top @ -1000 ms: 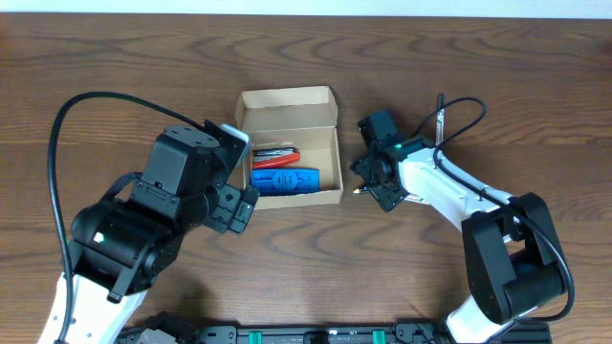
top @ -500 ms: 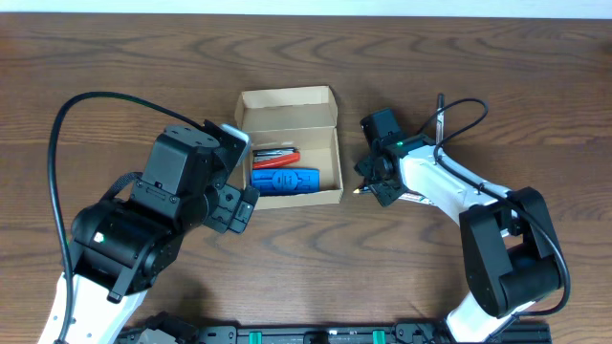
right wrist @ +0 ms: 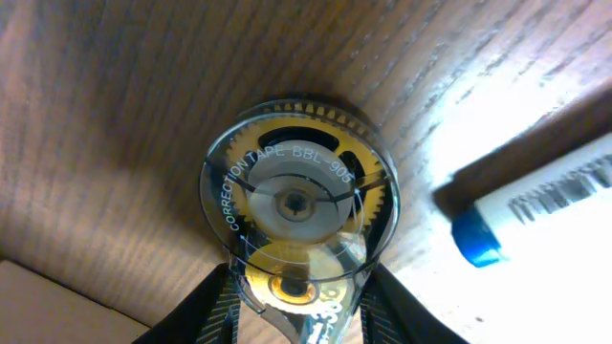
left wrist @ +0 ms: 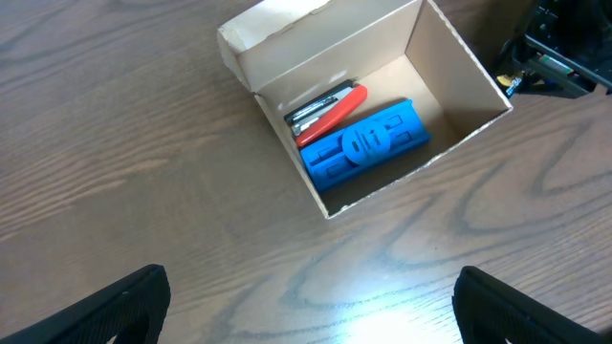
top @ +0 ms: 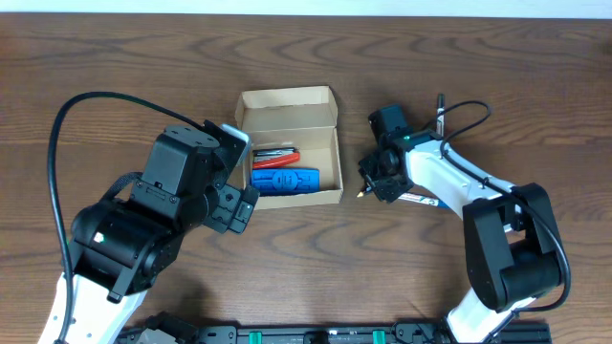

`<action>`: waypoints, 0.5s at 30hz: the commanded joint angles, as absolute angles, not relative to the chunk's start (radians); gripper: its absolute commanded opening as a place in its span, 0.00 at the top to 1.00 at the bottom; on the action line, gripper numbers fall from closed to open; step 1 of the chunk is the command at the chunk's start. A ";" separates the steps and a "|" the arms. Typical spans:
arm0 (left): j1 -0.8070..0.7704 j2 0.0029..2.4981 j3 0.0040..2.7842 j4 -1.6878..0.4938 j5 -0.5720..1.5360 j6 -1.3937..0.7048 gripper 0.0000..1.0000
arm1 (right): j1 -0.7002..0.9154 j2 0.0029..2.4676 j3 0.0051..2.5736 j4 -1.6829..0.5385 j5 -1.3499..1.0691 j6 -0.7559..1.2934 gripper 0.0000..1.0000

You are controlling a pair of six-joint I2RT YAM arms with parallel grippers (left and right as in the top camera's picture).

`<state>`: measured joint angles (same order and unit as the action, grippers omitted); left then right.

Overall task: Pack container
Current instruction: 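Move the right gripper to the yellow correction tape roller and grasp it, then carry the tape roller into the box and open the right gripper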

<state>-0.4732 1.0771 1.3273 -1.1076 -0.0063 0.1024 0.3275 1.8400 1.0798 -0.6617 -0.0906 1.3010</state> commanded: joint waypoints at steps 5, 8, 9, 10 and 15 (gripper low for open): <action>-0.470 1.078 1.332 -1.111 -0.007 0.109 0.05 | 0.303 1.743 1.304 -0.809 0.033 1.135 0.99; -0.470 1.078 1.332 -1.111 -0.007 0.109 0.05 | 0.326 1.687 1.414 -0.831 0.099 1.000 0.99; -0.470 1.078 1.332 -1.111 -0.007 0.109 0.05 | 0.336 1.674 1.443 -0.830 0.101 0.953 0.98; -0.470 1.078 1.332 -1.111 -0.007 0.109 0.05 | 0.348 1.663 1.472 -0.825 0.101 0.897 0.99; -0.470 1.078 1.332 -1.111 -0.007 0.109 0.05 | 0.416 1.650 1.544 -0.789 0.004 0.617 0.99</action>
<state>-0.4728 1.0771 1.3273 -1.1076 -0.0063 0.1024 0.3740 1.6463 1.5269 -0.7959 0.0475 0.8551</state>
